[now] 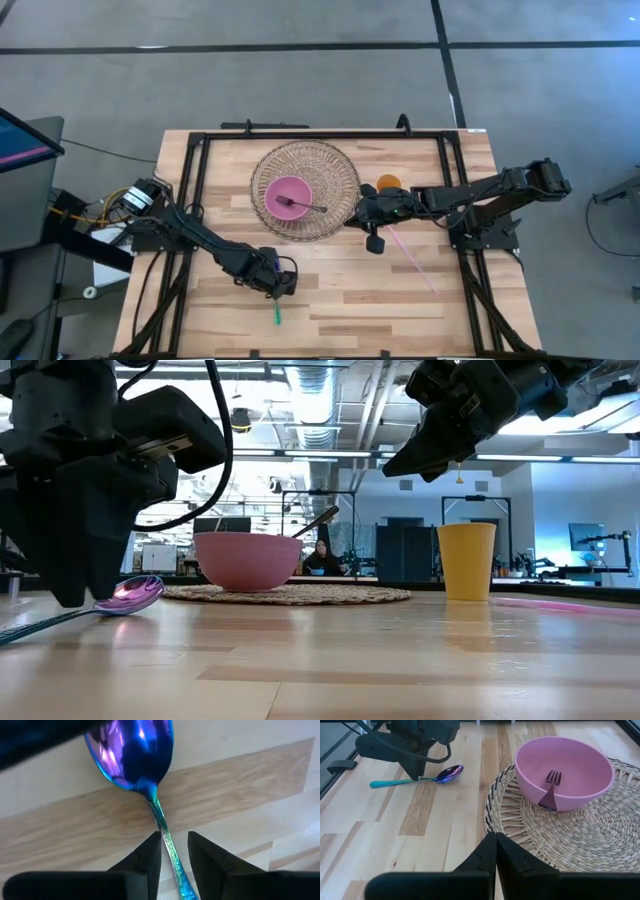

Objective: Pick & Place Utensil
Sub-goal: Put the blue spoon on the pink bowl

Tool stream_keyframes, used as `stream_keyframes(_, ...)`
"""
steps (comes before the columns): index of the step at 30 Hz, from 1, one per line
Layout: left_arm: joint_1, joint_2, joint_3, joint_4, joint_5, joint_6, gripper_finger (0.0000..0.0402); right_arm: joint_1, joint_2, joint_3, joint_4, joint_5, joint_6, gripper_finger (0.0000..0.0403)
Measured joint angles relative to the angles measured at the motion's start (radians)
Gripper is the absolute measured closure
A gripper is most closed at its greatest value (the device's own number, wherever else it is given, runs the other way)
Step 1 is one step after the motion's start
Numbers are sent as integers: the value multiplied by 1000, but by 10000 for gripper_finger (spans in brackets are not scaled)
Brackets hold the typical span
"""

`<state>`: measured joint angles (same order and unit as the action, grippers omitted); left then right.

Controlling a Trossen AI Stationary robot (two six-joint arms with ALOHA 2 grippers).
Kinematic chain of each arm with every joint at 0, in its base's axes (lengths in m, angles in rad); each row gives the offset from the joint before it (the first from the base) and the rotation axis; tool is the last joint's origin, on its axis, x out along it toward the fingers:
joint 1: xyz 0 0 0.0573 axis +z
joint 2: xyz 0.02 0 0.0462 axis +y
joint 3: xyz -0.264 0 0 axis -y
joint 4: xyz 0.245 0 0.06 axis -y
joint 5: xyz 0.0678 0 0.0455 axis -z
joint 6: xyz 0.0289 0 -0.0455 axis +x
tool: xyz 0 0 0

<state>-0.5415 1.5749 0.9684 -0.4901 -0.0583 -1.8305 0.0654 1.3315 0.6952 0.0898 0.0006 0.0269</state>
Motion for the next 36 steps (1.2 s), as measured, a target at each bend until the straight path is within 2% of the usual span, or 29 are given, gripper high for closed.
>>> stream_keyframes(10,-2,67,6,8,28,-3,316,0,0,0,0,0,0,403)
stream_keyframes(13,-5,62,3,7,26,-3,336,0,0,0,-1,0,0,403)
stream_keyframes(17,-7,33,-1,6,8,-1,384,0,0,0,0,0,0,403)
stream_keyframes(19,-5,16,-2,24,-5,-1,389,0,0,0,0,0,0,403)
stream_keyframes(23,25,-65,-1,36,-5,0,387,0,0,0,1,0,0,403)
stream_keyframes(28,104,-227,-1,31,20,14,390,0,0,0,4,0,0,403)
stream_keyframes(36,389,-465,0,15,180,-79,385,0,0,-1,5,0,0,403)
